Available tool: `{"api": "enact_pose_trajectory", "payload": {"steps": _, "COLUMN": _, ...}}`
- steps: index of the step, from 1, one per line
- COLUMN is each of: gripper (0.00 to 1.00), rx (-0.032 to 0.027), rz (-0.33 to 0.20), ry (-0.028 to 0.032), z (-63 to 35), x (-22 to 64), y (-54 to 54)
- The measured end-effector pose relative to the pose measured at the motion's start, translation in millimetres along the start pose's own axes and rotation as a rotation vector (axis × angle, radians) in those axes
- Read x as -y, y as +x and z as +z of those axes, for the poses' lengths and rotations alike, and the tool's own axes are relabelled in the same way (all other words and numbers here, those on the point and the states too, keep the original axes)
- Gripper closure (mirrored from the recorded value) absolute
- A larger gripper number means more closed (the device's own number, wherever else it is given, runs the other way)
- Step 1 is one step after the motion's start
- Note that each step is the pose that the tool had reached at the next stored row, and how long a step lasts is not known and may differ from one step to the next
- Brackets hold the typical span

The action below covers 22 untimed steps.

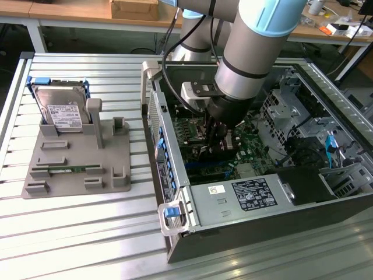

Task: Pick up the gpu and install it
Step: 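Insert the gpu into the slot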

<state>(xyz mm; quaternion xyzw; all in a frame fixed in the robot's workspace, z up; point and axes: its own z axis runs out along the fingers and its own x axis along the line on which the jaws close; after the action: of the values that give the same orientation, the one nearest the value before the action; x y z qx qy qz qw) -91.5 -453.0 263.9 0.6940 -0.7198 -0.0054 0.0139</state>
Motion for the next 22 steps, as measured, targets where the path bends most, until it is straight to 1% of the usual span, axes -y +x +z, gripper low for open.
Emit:
{"api": "enact_pose_trajectory", "payload": {"steps": 18, "gripper": 0.74, "rx": -0.0007, "rz": 0.000, "ry": 0.0000, "z": -1.4, "x": -0.1, "y": -0.4}}
{"api": "enact_pose_trajectory", "payload": {"steps": 20, "gripper": 0.74, "rx": -0.0006, "rz": 0.000, "ry": 0.0000, "z": -1.3, "x": -0.1, "y": -1.5}}
{"api": "enact_pose_trajectory", "payload": {"steps": 22, "gripper": 0.74, "rx": -0.0017, "rz": 0.000, "ry": 0.0000, "z": -1.4, "x": -0.2, "y": -3.0}}
